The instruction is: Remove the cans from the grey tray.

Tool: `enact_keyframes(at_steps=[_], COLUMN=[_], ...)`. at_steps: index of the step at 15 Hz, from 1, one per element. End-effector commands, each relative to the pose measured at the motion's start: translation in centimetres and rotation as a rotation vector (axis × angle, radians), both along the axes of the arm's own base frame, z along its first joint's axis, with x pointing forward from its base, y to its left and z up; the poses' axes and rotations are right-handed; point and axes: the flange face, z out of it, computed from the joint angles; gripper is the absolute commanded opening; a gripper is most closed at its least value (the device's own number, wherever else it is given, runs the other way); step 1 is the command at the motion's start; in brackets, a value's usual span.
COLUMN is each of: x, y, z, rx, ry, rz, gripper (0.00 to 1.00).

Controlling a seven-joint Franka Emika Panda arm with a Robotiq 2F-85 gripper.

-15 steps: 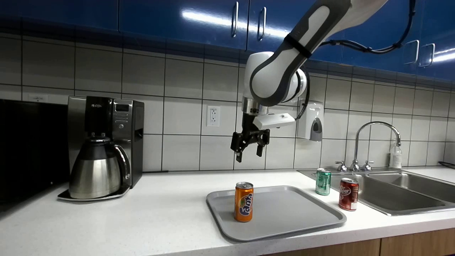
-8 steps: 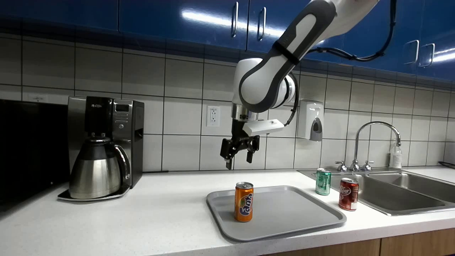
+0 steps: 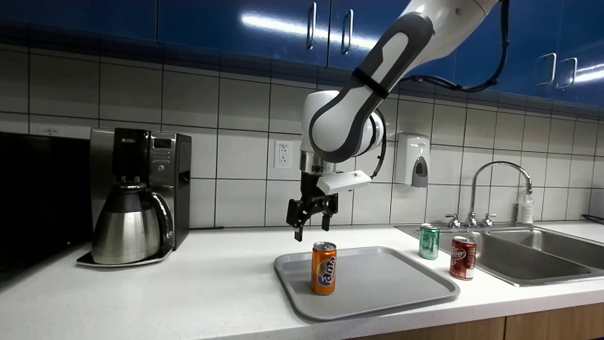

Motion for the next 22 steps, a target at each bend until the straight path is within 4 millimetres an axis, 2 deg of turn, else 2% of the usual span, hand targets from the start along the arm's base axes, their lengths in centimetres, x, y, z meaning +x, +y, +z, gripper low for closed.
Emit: enact_keyframes(at_steps=[1,13,22], x=[-0.4,-2.5,-3.4], y=[0.5,-1.3,-1.8], z=[-0.5,-3.6,-4.4], rx=[-0.013,-0.036,-0.031], ry=[0.039,0.124,0.159], rz=[0.045,0.062,0.068], gripper=[1.0,1.0,1.0])
